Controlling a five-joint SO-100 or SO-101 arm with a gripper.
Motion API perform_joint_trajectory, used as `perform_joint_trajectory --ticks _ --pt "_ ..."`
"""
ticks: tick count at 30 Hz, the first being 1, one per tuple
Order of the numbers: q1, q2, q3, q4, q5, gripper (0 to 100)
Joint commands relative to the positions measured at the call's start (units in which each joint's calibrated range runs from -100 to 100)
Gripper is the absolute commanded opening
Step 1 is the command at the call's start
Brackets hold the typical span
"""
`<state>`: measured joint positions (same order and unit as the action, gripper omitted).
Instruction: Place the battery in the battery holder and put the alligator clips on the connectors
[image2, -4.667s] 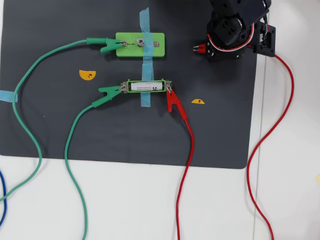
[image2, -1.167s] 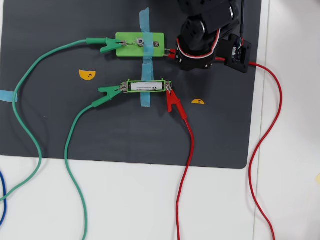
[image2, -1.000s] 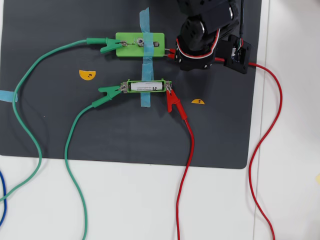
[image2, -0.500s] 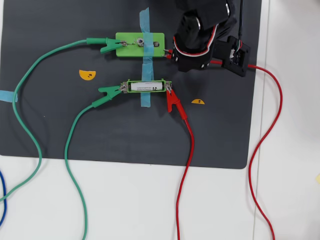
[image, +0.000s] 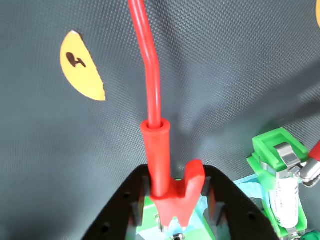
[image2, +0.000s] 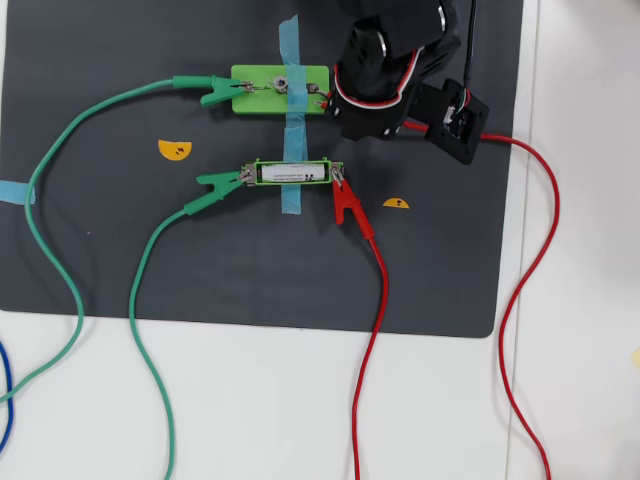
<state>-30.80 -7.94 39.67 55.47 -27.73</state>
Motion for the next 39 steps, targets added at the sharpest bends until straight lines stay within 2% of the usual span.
perform_joint_trajectory --ticks 1,6,18,31,39 --pt "-1.7 0.1 -1.2 -0.6 -1.4 1" --pt "-2.1 0.2 -1.2 -0.6 -4.2 1" --pt "2.0 0.1 -0.7 -0.6 -2.2 1" --pt "6.4 0.2 -0.5 -0.6 -5.8 1" --pt "8.1 0.2 -0.4 -0.6 -5.9 1"
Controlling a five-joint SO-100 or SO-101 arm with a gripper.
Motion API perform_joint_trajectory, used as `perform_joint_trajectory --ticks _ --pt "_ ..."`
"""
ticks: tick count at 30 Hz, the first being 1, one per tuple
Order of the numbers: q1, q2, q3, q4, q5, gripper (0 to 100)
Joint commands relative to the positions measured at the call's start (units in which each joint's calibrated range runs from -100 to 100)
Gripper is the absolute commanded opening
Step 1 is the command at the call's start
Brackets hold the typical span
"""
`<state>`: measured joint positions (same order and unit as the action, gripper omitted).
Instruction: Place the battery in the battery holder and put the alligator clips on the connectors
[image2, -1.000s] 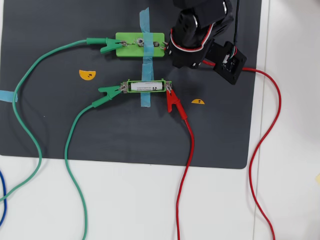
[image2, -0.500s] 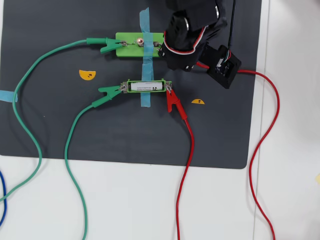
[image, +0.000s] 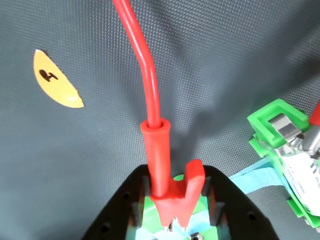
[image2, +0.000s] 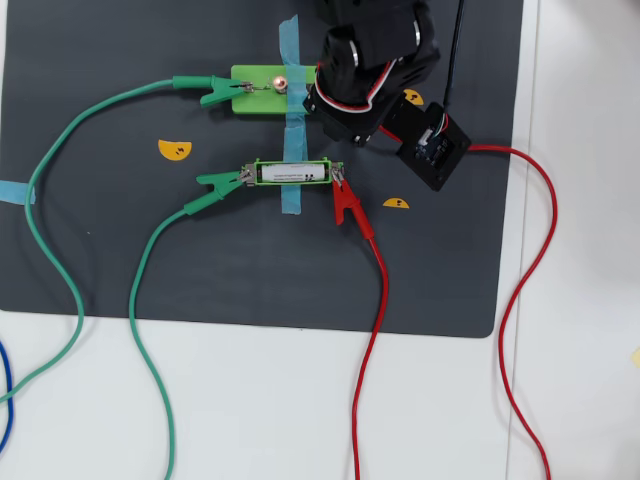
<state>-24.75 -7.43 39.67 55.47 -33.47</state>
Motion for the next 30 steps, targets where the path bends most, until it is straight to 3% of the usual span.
perform_joint_trajectory --ticks 1,4,8,11,19,24,26,30 --pt "2.1 -0.3 -0.4 -0.7 -0.1 1" --pt "2.1 -0.3 -0.3 -2.1 1.9 2" --pt "1.8 -0.3 2.3 -3.6 2.2 31" --pt "1.6 -0.3 2.9 -3.8 2.2 40" --pt "-6.5 -1.4 2.9 -2.9 2.7 41" --pt "-5.8 -7.9 4.7 -2.9 5.1 41" --pt "-5.7 -12.9 7.1 -3.4 6.9 41" --pt "-5.7 -26.0 15.5 -3.8 16.2 41"
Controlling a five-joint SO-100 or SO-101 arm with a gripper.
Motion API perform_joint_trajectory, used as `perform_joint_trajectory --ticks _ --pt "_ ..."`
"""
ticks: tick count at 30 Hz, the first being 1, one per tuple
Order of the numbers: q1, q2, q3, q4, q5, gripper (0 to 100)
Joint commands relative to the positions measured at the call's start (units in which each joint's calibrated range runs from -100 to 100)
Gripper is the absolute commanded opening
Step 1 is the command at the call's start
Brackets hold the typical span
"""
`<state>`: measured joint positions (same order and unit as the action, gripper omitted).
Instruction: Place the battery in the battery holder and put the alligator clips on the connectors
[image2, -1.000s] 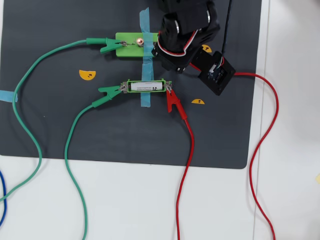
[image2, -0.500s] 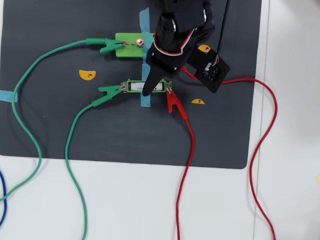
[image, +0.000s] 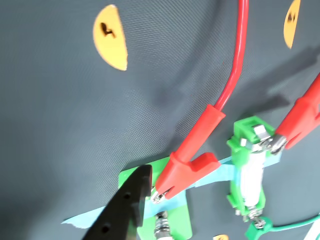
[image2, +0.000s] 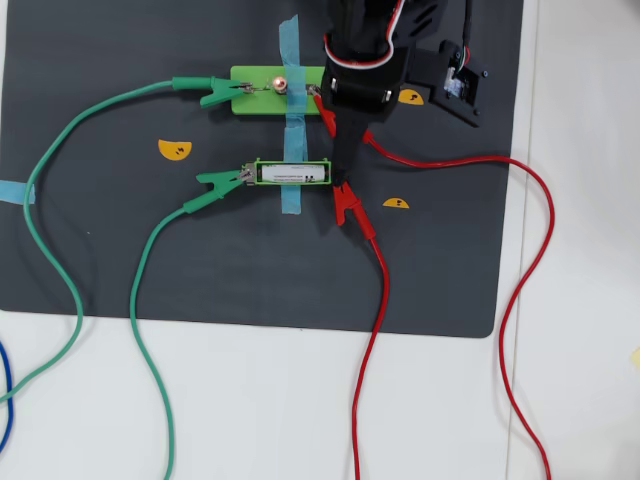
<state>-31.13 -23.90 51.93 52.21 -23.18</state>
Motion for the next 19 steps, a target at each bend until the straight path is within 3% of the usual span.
perform_joint_trajectory --ticks 1,5,10,15,19 --pt "0.8 -13.4 5.1 -0.5 7.9 41" --pt "0.9 -20.6 7.9 -0.5 10.9 41" --pt "4.5 -34.6 15.4 -0.5 18.8 41" --pt "14.9 -52.5 22.9 0.3 29.8 40" --pt "24.3 -61.8 28.8 0.3 30.6 40"
